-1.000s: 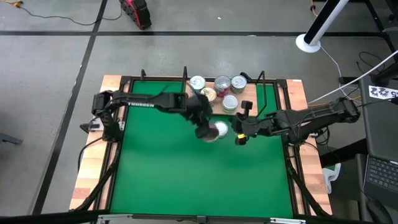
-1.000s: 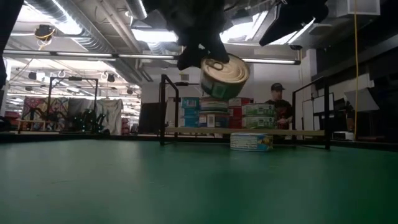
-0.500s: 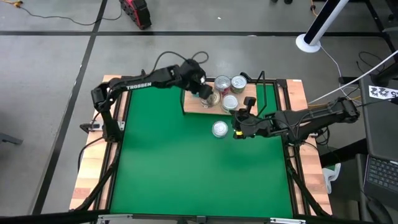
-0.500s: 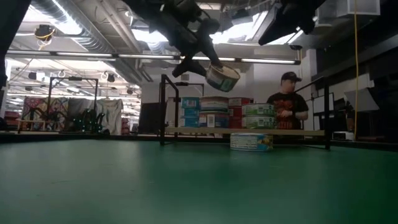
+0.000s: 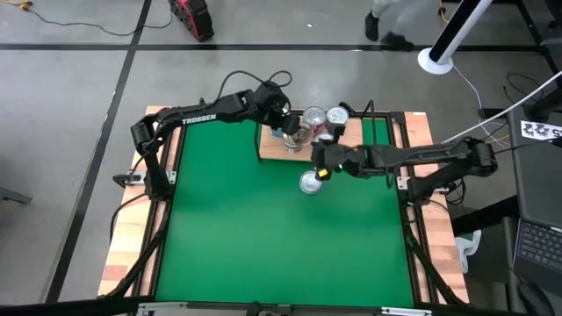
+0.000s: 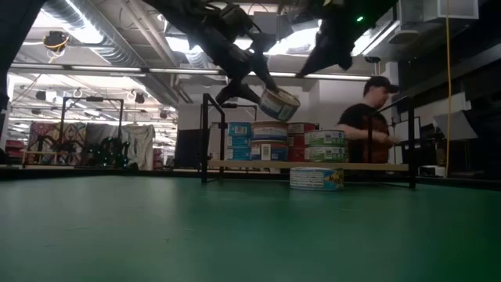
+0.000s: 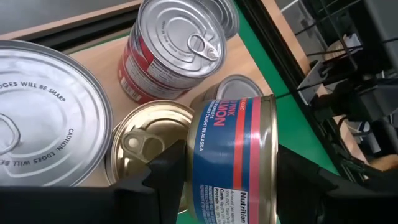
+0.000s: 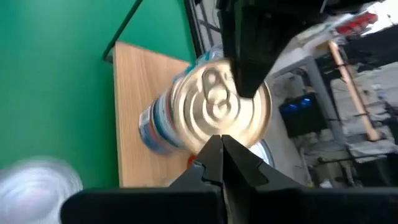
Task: Stack canned seafood by type on shelf
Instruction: Stack the blue pink tuna can on top of the blue pink tuna cans on the shelf
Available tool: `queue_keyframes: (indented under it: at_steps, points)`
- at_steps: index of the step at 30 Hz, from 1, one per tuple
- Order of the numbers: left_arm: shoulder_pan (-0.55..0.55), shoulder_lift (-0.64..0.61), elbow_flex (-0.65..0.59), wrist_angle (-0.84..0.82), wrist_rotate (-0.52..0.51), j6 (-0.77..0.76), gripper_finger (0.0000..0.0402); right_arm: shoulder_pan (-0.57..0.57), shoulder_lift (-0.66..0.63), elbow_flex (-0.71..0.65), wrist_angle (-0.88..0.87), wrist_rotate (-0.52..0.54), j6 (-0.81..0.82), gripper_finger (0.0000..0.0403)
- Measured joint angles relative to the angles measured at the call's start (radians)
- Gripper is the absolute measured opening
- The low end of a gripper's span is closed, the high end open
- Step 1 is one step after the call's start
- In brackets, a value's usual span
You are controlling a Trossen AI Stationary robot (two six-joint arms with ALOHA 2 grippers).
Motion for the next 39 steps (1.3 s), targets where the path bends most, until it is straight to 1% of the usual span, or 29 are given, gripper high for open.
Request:
queue_keyframes:
  at_steps: [5,9,12,15,23,29,39]
  points:
    - [0.000,0.005,0.000,-0.003,-0.005,0.000,0.0186,-0.089,0.015,0.001,0.086,-0.116,-0.028,0.0005]
    - [0.000,0.005,0.000,-0.003,-0.019,0.000,0.0186,-0.144,0.015,0.000,0.119,-0.214,-0.050,0.0005]
    - [0.000,0.005,0.000,-0.002,-0.027,0.001,0.0186,-0.173,0.015,0.000,0.139,-0.259,-0.053,0.0005]
    - [0.000,0.005,0.000,0.000,-0.028,0.001,0.0186,-0.191,0.015,0.000,0.137,-0.261,-0.053,0.0005]
    - [0.008,0.005,0.000,0.057,-0.035,0.004,0.0186,-0.189,0.015,0.000,0.134,-0.261,-0.053,0.0005]
    - [0.019,0.004,0.000,0.057,-0.034,0.016,0.0186,-0.189,0.015,0.000,0.133,-0.261,-0.053,0.0005]
    - [0.025,0.001,0.000,-0.013,-0.057,0.055,0.0186,-0.189,0.015,0.000,0.133,-0.261,-0.053,0.0005]
